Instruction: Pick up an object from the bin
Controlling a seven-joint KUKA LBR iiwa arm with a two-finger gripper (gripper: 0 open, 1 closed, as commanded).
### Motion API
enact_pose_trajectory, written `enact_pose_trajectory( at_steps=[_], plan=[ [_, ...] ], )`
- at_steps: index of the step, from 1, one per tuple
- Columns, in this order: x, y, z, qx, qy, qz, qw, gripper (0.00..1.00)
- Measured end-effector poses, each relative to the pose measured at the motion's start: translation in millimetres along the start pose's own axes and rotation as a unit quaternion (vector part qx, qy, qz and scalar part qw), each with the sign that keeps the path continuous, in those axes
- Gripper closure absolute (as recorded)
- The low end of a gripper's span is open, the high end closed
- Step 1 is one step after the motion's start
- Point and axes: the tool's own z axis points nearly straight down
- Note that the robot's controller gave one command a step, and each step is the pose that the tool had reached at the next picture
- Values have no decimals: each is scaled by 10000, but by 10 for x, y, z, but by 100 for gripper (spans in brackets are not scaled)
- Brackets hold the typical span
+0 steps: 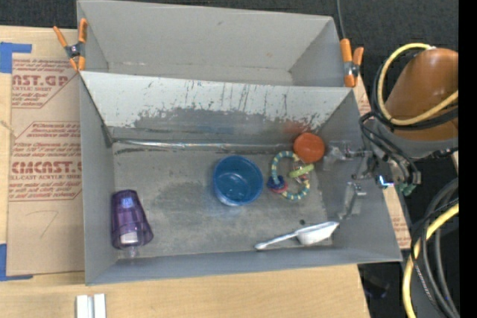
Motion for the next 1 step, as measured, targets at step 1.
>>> enact_pose_trajectory(
  at_steps=[1],
  plan=[
    [89,383,169,-10,5,-106,9999,0]
  ],
)
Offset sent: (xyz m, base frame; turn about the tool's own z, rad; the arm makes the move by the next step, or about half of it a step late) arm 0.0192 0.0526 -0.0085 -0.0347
